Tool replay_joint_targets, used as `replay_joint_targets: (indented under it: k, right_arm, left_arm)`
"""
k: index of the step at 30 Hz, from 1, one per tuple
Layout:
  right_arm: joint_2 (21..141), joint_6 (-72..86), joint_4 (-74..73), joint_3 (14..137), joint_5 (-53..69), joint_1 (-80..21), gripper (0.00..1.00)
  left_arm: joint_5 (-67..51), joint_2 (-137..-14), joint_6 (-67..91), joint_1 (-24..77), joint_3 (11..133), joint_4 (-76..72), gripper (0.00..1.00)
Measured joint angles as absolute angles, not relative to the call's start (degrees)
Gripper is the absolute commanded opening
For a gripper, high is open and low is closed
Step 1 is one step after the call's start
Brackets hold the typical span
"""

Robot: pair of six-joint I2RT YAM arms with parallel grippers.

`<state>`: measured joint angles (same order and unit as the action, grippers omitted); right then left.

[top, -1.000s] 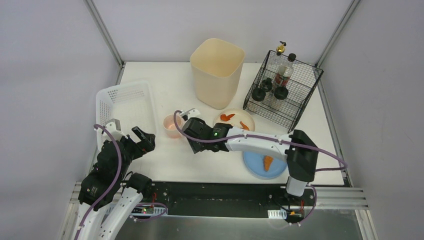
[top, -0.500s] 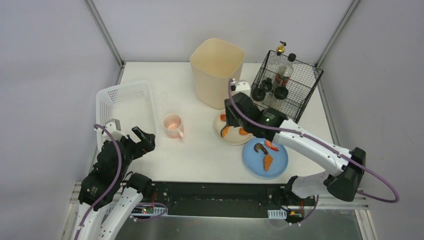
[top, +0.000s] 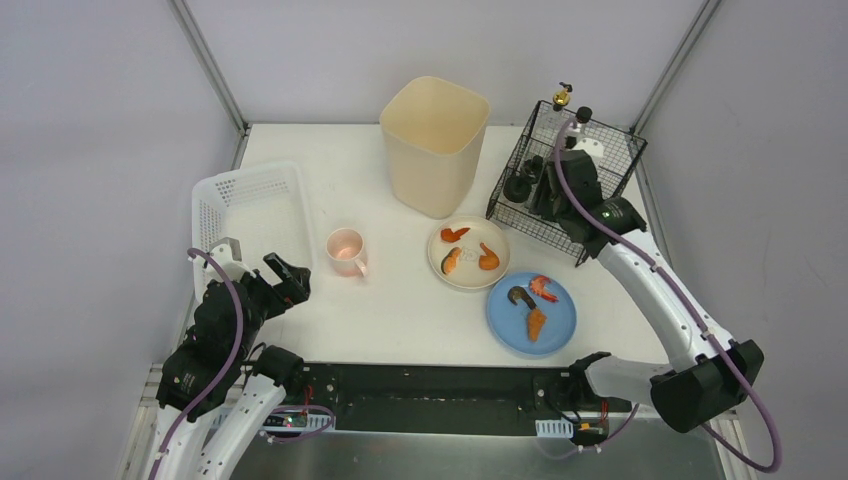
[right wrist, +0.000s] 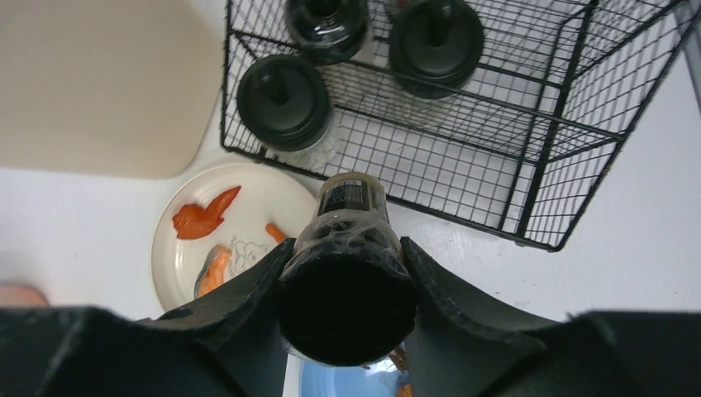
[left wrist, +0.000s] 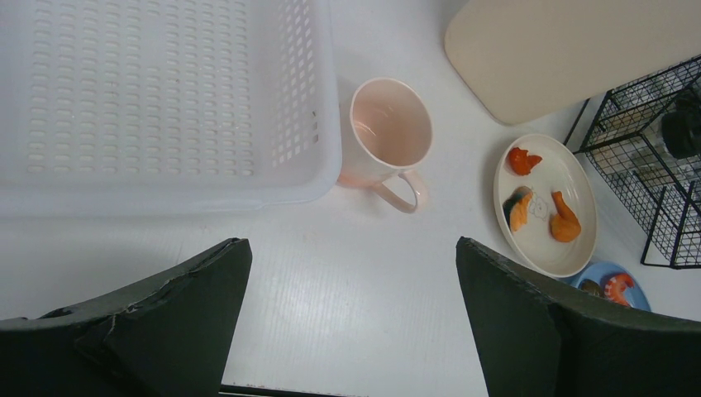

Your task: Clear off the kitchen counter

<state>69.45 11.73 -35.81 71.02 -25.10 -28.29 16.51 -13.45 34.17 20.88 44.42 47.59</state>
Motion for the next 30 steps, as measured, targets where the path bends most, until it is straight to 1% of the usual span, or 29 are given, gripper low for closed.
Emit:
replay_joint_targets:
  k: [5,11,26,30]
  right_arm:
    - [69.7,11.8,-35.8,71.0,-22.4,-21.7,0.25]
    - [71.9,13.3,-33.7,70.2,-19.5,-16.9,0.24]
    - [82.3,15.1,-28.9,69.7,-17.9,-13.7,0.24]
    - [85.3,15.9,-27.9,69.7,-16.4,-13.6,0.26]
  left_arm:
    - [16.5,-13.5,34.2,20.9,44.4,47.6,1.00]
    - [16.5,-13.5,34.2,20.9,44.4,47.6,1.00]
    - [15.2,-13.5,34.2,20.9,44.4,47.6,1.00]
    - [15.2,-13.5,34.2,20.9,44.4,47.6,1.00]
